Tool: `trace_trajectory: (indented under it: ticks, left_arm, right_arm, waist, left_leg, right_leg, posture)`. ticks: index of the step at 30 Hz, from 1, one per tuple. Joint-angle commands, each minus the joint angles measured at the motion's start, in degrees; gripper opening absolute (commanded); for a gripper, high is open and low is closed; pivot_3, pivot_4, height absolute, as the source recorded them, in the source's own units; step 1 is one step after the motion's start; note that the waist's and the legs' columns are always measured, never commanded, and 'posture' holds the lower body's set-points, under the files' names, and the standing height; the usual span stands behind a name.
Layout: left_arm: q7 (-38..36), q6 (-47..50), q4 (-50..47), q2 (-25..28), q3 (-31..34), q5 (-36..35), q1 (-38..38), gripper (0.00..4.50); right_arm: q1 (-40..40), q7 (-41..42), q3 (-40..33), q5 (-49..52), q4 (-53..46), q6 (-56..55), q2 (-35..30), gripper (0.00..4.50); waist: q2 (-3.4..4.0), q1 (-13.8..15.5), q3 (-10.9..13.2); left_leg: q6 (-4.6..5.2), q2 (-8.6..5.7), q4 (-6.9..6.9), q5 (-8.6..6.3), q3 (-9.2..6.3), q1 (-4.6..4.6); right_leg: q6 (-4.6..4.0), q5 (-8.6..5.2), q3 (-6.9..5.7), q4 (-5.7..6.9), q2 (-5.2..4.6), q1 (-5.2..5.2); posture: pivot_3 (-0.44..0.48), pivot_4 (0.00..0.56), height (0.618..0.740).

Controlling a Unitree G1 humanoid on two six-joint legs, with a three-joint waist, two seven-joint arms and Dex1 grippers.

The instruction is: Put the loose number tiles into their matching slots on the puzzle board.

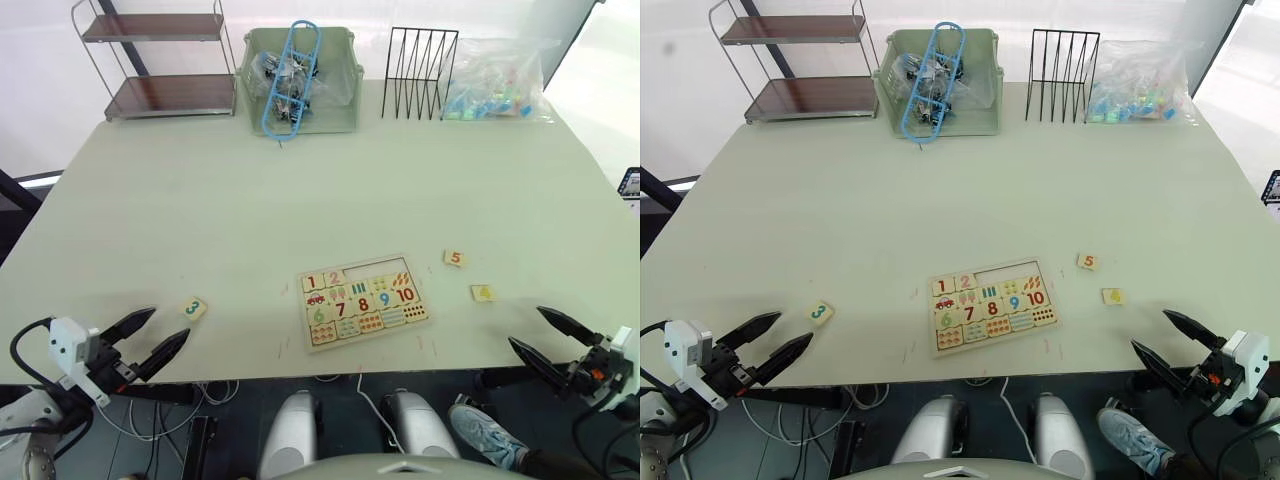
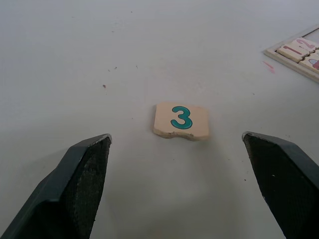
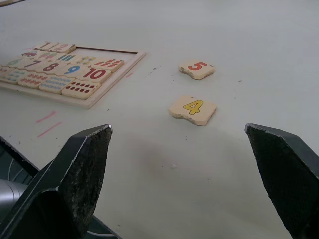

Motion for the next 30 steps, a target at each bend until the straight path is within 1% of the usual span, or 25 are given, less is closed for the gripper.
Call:
trace_trajectory:
  ticks: [1, 15, 30]
  left_arm:
    - [-0.42, -1.37, 0.09, 1.07, 0.24, 0.15, -0.28, 4.48]
    - [-0.25, -2.07, 0.96, 0.55, -0.77, 1.06, -1.71, 4.48]
    - [-0.47, -3.19, 2.86, 1.57, -1.50, 1.55, -2.71, 4.48]
  right_arm:
    - [-0.07, 0.60, -0.63, 0.73, -1.83, -1.11, 0.15, 4.50]
    - [-1.21, 2.41, -0.30, -0.34, -1.01, -2.51, -0.19, 4.50]
    - [-1.26, 4.25, -0.52, -0.72, -0.57, -4.22, -0.48, 4.50]
  waist:
    - [0.00, 0.00, 0.00]
    - [0.00, 0.01, 0.00]
    - [0.00, 0.00, 0.00]
  left_leg:
    - [0.00, 0.00, 0.00, 0.00, 0.00, 0.00]
    - [0.00, 0.00, 0.00, 0.00, 0.01, 0.00]
    - [0.00, 0.00, 0.00, 0.00, 0.01, 0.00]
  right_leg:
    - [0.00, 0.00, 0.01, 0.00, 0.00, 0.00]
    - [0.00, 0.00, 0.01, 0.00, 0.00, 0.00]
    - [0.00, 0.00, 0.01, -0.01, 0.00, 0.00]
  posture:
    - [0.000, 0.150, 0.740]
    - [0.000, 0.150, 0.740]
    - [0.000, 0.150, 0.740]
